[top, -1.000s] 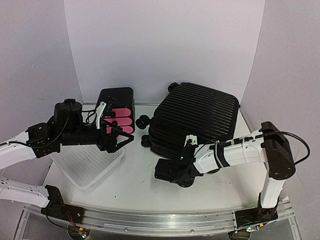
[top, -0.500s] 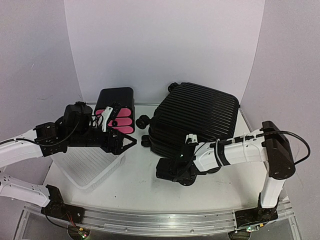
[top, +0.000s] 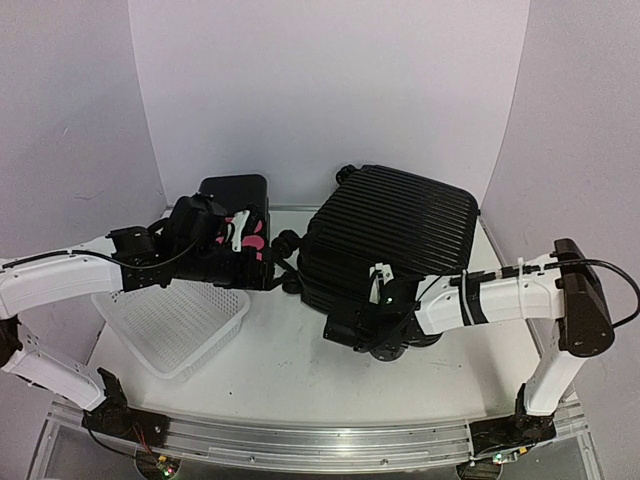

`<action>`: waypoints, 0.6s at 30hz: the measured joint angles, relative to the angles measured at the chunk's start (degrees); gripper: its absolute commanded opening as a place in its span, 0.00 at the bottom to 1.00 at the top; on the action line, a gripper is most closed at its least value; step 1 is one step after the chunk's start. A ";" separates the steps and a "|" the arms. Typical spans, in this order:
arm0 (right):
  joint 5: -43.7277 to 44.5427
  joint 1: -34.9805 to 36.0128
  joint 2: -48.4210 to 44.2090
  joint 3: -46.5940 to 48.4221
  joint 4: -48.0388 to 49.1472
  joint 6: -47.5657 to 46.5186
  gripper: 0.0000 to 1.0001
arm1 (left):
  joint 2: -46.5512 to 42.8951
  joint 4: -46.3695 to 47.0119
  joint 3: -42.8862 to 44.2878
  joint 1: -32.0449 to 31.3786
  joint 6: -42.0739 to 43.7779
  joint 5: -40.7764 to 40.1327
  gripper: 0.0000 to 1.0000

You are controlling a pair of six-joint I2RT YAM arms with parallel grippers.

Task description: Open, take out, and arrange the luggage

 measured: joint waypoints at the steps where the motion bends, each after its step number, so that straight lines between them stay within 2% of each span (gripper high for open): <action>1: -0.37 -0.02 -0.02 -0.22 0.57 -0.44 0.19 | 0.28 -0.02 0.04 0.00 -0.39 0.20 0.89; 3: -1.09 -0.02 -0.48 -1.05 2.03 -0.50 0.39 | 0.48 -0.13 0.04 0.00 -0.63 0.33 0.89; 6: -3.28 0.04 -1.84 -3.56 5.14 0.37 0.56 | 0.26 -0.07 0.04 0.02 -0.74 0.28 0.89; 9: -3.85 -0.11 -2.43 -5.20 6.43 2.03 0.65 | 0.02 -0.09 0.04 0.11 -0.74 0.17 0.90; 14: -3.98 -0.17 -2.58 -5.22 8.17 4.37 0.65 | -0.79 -0.07 0.02 0.11 -0.74 0.17 0.89; 18: -3.96 -0.35 -2.58 -5.22 9.01 5.62 0.53 | -1.31 -0.07 0.02 0.11 -0.72 0.20 0.89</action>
